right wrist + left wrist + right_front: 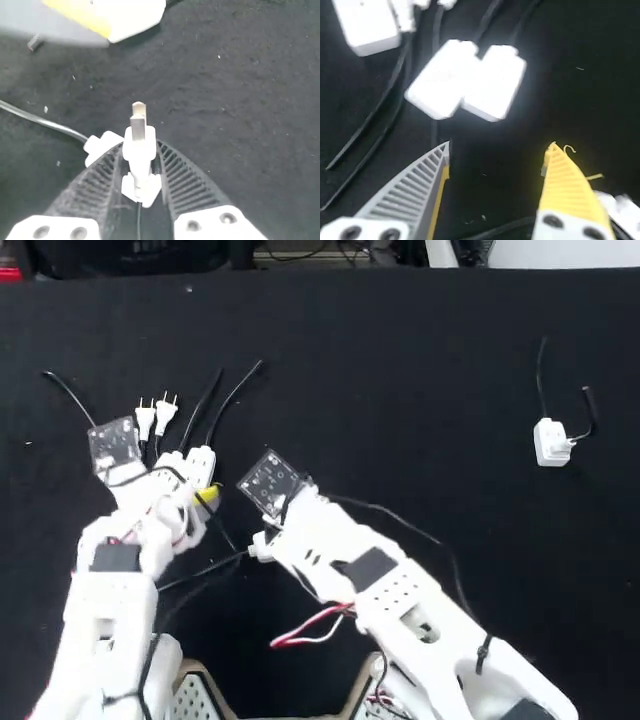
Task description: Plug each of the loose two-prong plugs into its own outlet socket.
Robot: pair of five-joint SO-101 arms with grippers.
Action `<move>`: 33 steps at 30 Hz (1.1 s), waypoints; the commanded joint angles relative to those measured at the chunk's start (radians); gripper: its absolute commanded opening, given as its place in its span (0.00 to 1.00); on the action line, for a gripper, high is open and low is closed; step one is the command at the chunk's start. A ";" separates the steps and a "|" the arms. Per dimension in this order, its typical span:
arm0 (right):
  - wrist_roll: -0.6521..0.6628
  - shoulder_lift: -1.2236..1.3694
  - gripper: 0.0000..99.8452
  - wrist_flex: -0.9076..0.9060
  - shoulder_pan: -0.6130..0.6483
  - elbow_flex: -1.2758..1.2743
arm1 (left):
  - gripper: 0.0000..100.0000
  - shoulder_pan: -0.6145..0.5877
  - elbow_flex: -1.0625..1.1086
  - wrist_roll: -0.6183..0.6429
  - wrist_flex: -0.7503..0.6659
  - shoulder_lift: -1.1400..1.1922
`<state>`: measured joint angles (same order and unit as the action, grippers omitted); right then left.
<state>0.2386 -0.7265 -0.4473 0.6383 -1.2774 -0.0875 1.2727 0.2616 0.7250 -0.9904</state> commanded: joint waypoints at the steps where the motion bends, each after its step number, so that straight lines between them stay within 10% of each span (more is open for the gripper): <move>1: -0.064 -0.033 0.01 0.120 0.035 -0.031 | 0.30 0.088 0.065 -0.003 -0.011 -0.218; 20: -0.068 0.061 0.01 0.299 0.040 -0.073 | 0.30 0.240 0.259 -0.071 0.123 -0.766; 33: -0.072 -0.360 0.01 0.060 0.038 -0.122 | 0.30 0.239 0.263 -0.072 0.123 -0.769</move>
<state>0.1711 -0.9321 -0.3521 0.6613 -1.3909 0.1427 1.5459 0.2002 0.8447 -1.7637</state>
